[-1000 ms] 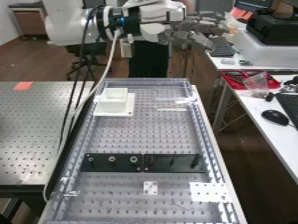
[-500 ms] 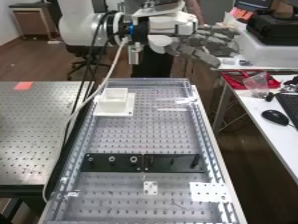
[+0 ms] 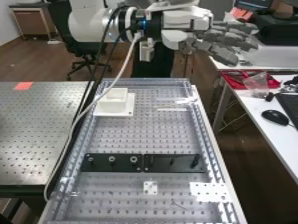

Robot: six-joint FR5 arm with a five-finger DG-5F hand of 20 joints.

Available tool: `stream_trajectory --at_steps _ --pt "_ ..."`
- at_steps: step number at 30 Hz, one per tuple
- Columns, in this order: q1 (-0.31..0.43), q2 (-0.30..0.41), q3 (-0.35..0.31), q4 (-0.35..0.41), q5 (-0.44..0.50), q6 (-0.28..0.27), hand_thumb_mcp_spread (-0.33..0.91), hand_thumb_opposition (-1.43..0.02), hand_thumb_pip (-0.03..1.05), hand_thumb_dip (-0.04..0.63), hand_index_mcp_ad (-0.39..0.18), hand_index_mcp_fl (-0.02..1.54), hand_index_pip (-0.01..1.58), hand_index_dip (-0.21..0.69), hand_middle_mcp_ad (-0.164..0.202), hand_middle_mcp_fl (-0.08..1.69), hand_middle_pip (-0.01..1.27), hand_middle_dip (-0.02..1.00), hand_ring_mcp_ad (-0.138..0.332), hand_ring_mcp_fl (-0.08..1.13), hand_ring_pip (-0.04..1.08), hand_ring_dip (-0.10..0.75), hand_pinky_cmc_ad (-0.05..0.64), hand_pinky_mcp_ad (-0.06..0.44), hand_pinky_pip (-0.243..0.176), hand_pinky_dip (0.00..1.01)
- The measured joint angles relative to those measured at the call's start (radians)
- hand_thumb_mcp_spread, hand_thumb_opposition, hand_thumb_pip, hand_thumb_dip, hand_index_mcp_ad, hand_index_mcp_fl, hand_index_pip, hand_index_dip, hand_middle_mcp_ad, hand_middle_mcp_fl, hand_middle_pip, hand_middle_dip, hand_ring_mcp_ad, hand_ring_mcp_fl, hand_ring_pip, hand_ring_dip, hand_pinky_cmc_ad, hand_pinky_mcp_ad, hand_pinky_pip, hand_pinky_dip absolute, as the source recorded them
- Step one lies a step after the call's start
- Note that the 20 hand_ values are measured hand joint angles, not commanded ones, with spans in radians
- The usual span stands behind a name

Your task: Grab the chopstick and place it in the clear container

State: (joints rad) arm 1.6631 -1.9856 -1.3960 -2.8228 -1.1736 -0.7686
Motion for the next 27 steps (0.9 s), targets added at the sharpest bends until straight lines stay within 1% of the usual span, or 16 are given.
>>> stream_trajectory --at_steps 2,4,6,7,10,27 --pt "0.0 0.0 0.0 0.005 0.004 -0.002 -0.13 -0.83 0.73 -0.031 -0.04 0.06 0.09 0.04 0.098 0.07 0.15 0.3 0.192 0.02 0.1 0.154 0.431 0.363 -0.11 0.28" --pt "-0.002 0.0 -0.002 0.007 -0.003 -0.004 -0.13 -0.85 0.73 -0.031 -0.035 0.06 0.09 0.04 0.103 0.07 0.15 0.3 0.192 0.02 0.1 0.154 0.431 0.363 -0.106 0.28" --pt "-0.002 0.001 -0.004 0.008 -0.018 -0.005 -0.13 -0.85 0.73 -0.031 -0.038 0.06 0.09 0.037 0.099 0.07 0.15 0.3 0.192 0.02 0.1 0.154 0.431 0.363 -0.106 0.28" --pt "-0.003 0.002 -0.005 0.008 -0.024 -0.007 -0.13 -0.85 0.73 -0.031 -0.049 0.06 0.08 0.035 0.094 0.07 0.15 0.3 0.192 0.02 0.1 0.154 0.431 0.363 -0.106 0.28" --pt "-0.003 0.004 -0.005 0.009 -0.023 -0.013 -0.13 -0.85 0.73 -0.031 -0.037 0.06 0.08 0.033 0.098 0.07 0.15 0.3 0.192 0.02 0.1 0.154 0.431 0.363 -0.106 0.28" --pt "-0.006 -0.002 0.003 0.003 -0.036 -0.012 -0.14 -0.87 0.73 -0.031 -0.037 0.05 0.09 0.026 0.101 0.07 0.15 0.3 0.192 0.02 0.1 0.154 0.431 0.363 -0.106 0.28"
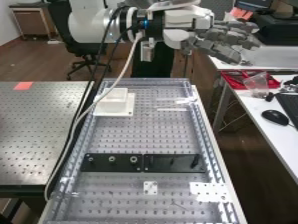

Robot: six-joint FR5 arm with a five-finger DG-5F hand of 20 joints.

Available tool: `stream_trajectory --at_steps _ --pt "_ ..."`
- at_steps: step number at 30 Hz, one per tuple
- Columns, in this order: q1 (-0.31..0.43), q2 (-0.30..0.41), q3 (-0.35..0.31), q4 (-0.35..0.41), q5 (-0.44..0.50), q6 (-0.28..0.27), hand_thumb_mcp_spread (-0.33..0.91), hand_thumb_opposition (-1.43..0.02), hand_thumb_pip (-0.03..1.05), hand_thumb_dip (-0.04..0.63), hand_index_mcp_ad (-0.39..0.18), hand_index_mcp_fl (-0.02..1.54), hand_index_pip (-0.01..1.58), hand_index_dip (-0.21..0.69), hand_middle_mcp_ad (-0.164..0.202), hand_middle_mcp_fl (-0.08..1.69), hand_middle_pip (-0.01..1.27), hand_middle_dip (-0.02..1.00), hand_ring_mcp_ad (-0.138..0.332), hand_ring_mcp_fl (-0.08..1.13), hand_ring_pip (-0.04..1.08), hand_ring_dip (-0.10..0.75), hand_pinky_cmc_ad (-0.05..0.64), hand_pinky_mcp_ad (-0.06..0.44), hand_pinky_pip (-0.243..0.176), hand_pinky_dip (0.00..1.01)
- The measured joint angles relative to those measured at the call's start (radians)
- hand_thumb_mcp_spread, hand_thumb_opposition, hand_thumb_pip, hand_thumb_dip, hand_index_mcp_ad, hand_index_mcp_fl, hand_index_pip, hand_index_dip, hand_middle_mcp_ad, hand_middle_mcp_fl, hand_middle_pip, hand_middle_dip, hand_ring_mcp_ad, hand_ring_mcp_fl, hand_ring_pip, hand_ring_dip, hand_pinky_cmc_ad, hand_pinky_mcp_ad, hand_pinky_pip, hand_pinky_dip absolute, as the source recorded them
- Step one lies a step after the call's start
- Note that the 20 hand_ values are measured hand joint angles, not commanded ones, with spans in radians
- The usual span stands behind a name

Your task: Grab the chopstick and place it in the clear container

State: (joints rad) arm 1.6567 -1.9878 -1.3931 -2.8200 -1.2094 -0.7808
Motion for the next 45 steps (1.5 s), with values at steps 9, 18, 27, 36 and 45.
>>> stream_trajectory --at_steps 9,18,27,36,45 --pt "0.005 0.001 0.0 0.003 0.013 -0.005 -0.14 -0.88 0.77 -0.033 -0.04 0.05 0.09 0.026 0.101 0.07 0.15 0.3 0.192 0.02 0.1 0.154 0.431 0.363 -0.106 0.29" --pt "0.01 0.003 -0.005 0.013 0.028 -0.014 -0.14 -0.88 0.77 -0.033 -0.04 0.05 0.09 0.026 0.099 0.07 0.15 0.3 0.192 0.02 0.1 0.155 0.431 0.363 -0.11 0.29" --pt "0.011 0.004 -0.003 0.01 0.028 -0.018 -0.14 -0.89 0.77 -0.03 -0.037 0.05 0.09 0.026 0.101 0.07 0.15 0.3 0.192 0.02 0.1 0.155 0.431 0.363 -0.106 0.29" --pt "0.004 0.003 0.0 0.009 -0.022 -0.019 -0.14 -0.89 0.77 -0.03 -0.051 0.05 0.09 0.026 0.093 0.07 0.15 0.3 0.183 0.02 0.1 0.155 0.431 0.361 -0.106 0.29" --pt "0.003 0.005 -0.001 0.008 -0.026 -0.018 -0.14 -0.89 0.77 -0.03 -0.051 0.05 0.09 0.026 0.101 0.07 0.15 0.3 0.204 0.02 0.1 0.155 0.431 0.363 -0.11 0.29"
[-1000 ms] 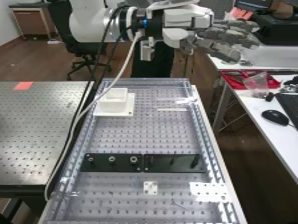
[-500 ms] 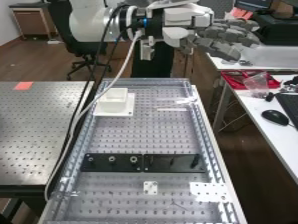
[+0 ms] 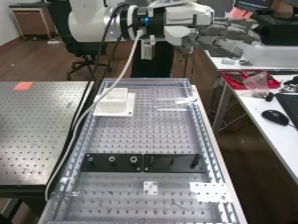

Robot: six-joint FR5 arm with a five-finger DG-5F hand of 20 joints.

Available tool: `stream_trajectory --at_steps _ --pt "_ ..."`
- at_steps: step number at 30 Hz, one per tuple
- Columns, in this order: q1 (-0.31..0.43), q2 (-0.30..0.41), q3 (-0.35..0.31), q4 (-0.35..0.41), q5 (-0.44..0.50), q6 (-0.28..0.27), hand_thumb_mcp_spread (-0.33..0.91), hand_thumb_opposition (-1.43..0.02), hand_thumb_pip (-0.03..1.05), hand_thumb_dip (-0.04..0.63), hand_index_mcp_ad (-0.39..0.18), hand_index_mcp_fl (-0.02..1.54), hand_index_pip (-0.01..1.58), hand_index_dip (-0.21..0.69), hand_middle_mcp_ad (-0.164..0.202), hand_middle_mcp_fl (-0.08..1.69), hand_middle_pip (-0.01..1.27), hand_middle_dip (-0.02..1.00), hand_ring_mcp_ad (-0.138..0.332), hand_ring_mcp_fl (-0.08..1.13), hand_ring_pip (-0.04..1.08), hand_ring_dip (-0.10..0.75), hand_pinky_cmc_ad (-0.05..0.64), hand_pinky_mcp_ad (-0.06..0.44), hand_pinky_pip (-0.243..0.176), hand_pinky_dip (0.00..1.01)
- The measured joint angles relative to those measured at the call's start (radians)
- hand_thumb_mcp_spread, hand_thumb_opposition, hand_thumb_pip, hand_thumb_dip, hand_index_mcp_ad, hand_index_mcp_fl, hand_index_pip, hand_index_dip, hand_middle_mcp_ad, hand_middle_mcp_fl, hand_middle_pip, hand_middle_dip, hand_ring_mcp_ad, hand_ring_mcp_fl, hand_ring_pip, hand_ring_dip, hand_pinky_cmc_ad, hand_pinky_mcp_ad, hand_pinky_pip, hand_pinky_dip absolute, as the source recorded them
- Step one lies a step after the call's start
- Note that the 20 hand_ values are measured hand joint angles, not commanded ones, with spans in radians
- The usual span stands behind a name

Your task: Grab the chopstick and place it in the clear container

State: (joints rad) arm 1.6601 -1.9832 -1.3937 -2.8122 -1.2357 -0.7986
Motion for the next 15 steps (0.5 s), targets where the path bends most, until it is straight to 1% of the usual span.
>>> stream_trajectory --at_steps 5,7,12,15 --pt "0.003 0.001 -0.004 0.003 0.015 0.006 -0.13 -0.89 0.77 -0.03 -0.04 0.05 0.09 0.026 0.115 0.07 0.15 0.3 0.202 0.02 0.1 0.155 0.431 0.363 -0.11 0.29" --pt "0.003 0.001 -0.004 0.003 0.013 0.012 -0.13 -0.89 0.77 -0.03 -0.049 0.05 0.09 0.026 0.112 0.07 0.15 0.3 0.202 0.02 0.1 0.155 0.431 0.363 -0.11 0.29" --pt "-0.001 0.003 -0.007 0.004 0.008 0.02 -0.14 -0.89 0.77 -0.03 -0.037 0.05 0.09 0.026 0.113 0.07 0.15 0.3 0.204 0.02 0.1 0.155 0.431 0.36 -0.106 0.3" --pt "-0.006 0.007 -0.012 0.004 -0.014 0.04 -0.14 -0.89 0.77 -0.03 -0.04 0.05 0.09 0.026 0.115 0.07 0.15 0.3 0.209 0.02 0.1 0.155 0.431 0.363 -0.106 0.3"
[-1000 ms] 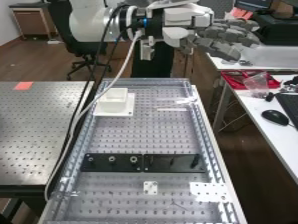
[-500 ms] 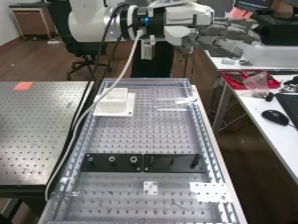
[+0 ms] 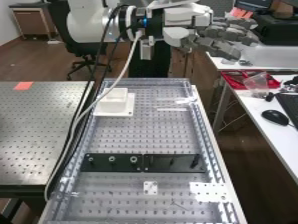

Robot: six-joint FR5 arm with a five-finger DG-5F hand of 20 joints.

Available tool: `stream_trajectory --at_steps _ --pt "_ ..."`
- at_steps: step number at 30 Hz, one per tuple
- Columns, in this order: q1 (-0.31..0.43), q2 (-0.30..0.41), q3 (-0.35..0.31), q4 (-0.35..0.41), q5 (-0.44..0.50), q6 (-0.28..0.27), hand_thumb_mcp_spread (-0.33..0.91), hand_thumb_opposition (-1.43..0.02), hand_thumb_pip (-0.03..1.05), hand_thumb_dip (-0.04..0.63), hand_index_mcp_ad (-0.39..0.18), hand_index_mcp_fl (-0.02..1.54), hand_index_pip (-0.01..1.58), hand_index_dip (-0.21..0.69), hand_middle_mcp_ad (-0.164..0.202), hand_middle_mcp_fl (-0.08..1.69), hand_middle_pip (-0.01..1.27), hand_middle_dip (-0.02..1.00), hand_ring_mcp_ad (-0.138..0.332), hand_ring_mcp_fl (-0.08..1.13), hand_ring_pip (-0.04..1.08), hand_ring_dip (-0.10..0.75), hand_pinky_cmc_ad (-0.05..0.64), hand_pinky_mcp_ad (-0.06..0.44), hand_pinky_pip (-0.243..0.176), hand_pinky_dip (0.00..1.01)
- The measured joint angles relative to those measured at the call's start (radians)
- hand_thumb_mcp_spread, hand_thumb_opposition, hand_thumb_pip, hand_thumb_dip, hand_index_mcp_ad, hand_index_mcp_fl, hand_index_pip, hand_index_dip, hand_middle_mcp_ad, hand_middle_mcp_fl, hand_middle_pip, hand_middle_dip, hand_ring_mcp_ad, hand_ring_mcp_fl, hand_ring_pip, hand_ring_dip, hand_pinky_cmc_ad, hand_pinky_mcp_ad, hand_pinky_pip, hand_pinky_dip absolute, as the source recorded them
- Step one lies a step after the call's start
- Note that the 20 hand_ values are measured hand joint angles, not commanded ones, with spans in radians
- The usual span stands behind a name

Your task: Grab the chopstick and place it in the clear container

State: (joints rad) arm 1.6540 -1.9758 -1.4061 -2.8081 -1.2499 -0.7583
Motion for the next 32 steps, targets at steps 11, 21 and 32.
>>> stream_trajectory --at_steps 11,21,32 --pt "-0.025 0.014 0.05 -0.216 -0.035 0.057 -0.1 -0.89 0.7 -0.028 -0.04 0.05 0.08 0.031 0.119 0.07 0.15 0.3 0.211 0.02 0.1 0.155 0.431 0.363 -0.11 0.3" --pt "-0.04 0.084 -0.039 -0.235 -0.165 0.068 -0.06 -0.83 0.63 -0.03 -0.045 0.05 0.09 0.126 0.113 0.07 0.15 0.3 0.211 0.02 0.1 0.152 0.429 0.363 -0.106 0.3" --pt "-0.049 0.156 -0.112 -0.209 -0.185 0.095 -0.01 -0.79 0.55 -0.024 -0.044 0.05 0.09 0.185 0.119 0.07 0.15 0.3 0.211 0.02 0.11 0.152 0.429 0.363 -0.106 0.3"
